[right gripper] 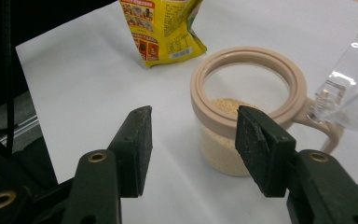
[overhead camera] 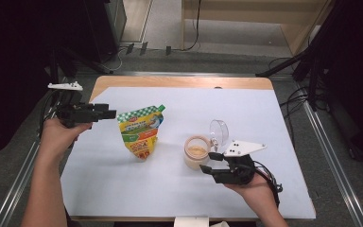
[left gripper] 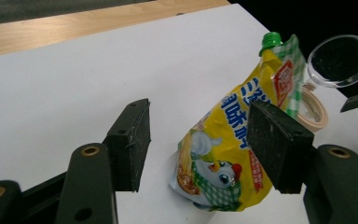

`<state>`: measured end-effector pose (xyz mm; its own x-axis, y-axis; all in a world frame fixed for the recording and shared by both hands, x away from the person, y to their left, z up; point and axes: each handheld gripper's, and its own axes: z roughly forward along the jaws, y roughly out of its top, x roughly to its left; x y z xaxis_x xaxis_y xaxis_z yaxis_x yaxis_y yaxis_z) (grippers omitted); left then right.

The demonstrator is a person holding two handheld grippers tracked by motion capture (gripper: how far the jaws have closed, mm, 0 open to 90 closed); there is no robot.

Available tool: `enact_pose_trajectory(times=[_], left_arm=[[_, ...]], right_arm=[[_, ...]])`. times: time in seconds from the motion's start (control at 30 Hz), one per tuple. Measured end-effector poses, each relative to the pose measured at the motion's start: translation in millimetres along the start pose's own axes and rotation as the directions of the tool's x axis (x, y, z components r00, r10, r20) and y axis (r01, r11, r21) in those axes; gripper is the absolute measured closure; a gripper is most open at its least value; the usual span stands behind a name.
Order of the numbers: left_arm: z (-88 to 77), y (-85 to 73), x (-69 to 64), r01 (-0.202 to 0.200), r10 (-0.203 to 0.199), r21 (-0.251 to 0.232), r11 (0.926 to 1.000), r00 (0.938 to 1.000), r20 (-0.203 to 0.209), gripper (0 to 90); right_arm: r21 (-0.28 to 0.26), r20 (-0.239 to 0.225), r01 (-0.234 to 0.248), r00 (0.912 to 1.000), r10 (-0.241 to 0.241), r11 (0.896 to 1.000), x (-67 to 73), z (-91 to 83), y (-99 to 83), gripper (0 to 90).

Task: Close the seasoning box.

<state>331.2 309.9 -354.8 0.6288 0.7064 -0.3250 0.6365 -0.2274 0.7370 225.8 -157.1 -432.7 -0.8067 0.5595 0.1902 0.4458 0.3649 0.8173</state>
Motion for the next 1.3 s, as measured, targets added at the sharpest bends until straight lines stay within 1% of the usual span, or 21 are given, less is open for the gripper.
enact_pose_trajectory(times=[0.13,0.23,0.37,0.5,0.6,0.63,0.67,0.73,0.83,0.93,1.1,1.13,1.17,1.23,1.27,1.3], left_arm=[[4.8,-2.6,3.0,0.004,-0.004,0.008,1.0,1.0,-0.007,40.2],[11.8,-4.8,4.4,0.001,0.0,0.025,0.9997,0.9999,-0.011,39.7],[18.7,-6.4,4.7,0.0,0.001,0.039,0.9993,1.0,-0.006,39.0],[23.8,-7.4,4.8,-0.008,0.008,0.051,0.9987,1.0,-0.005,38.6],[26.1,-8.2,5.2,-0.007,0.007,0.05,0.9987,1.0,-0.004,38.4],[27.7,-8.8,5.4,-0.005,0.005,0.054,0.9985,1.0,0.0,38.3],[28.6,-8.9,5.6,-0.008,0.008,0.056,0.9984,1.0,-0.001,38.3],[29.8,-8.8,5.5,-0.003,0.003,0.051,0.9987,1.0,0.004,38.1],[31.1,-8.9,4.9,-0.007,0.008,0.048,0.9988,1.0,-0.005,38.2],[32.2,-9.1,5.3,-0.01,0.011,0.046,0.9989,0.9998,-0.017,38.5],[34.2,-10.0,6.3,-0.004,0.005,0.051,0.9987,0.9998,-0.019,38.1],[34.2,-10.0,6.3,-0.004,0.005,0.051,0.9987,0.9998,-0.019,37.7],[35.1,-10.0,6.0,-0.004,0.005,0.054,0.9985,0.9998,-0.02,37.5],[36.0,-10.0,5.4,-0.006,0.007,0.056,0.9984,0.9998,-0.019,37.2],[36.0,-10.0,5.4,-0.006,0.007,0.056,0.9984,0.9998,-0.019,37.1],[36.4,-9.8,4.7,-0.008,0.008,0.057,0.9983,0.9999,-0.011,36.9]], right_arm=[[-0.001,0.012,-0.009,0.9999,0.009,1.0,-4.4,-6.1,-2.0,48.0],[-0.007,0.022,-0.016,0.9996,0.016,1.0,-8.7,-10.8,-3.7,48.1],[-0.011,0.029,-0.034,0.999,0.034,0.999,-13.1,-15.9,-6.2,48.6],[-0.006,0.04,-0.041,0.9983,0.042,0.999,-17.1,-18.8,-10.1,49.5],[0.001,0.046,-0.044,0.9979,0.044,0.999,-20.0,-20.6,-12.4,50.7],[0.004,0.057,-0.048,0.9972,0.048,0.999,-23.3,-22.4,-14.1,52.6],[0.002,0.059,-0.052,0.9969,0.052,0.999,-24.8,-23.0,-14.6,53.9],[-0.002,0.074,-0.061,0.9954,0.061,0.998,-29.3,-24.9,-15.8,56.8],[-0.006,0.085,-0.095,0.9918,0.095,0.995,-35.6,-27.1,-17.0,60.3],[-0.003,0.102,-0.09,0.9907,0.09,0.996,-40.3,-27.3,-17.2,63.4],[-0.006,0.128,-0.112,0.9855,0.112,0.994,-46.4,-25.7,-16.0,70.9],[-0.006,0.128,-0.112,0.9855,0.112,0.994,-46.4,-25.7,-16.0,70.9],[-0.019,0.144,-0.126,0.9814,0.127,0.992,-50.3,-25.5,-14.9,74.1],[-0.03,0.15,-0.144,0.9777,0.147,0.989,-53.9,-24.7,-14.0,76.5],[-0.03,0.15,-0.144,0.9777,0.147,0.989,-53.9,-24.7,-14.0,76.5],[-0.038,0.152,-0.176,0.9719,0.18,0.984,-59.5,-23.2,-13.1,80.1]])
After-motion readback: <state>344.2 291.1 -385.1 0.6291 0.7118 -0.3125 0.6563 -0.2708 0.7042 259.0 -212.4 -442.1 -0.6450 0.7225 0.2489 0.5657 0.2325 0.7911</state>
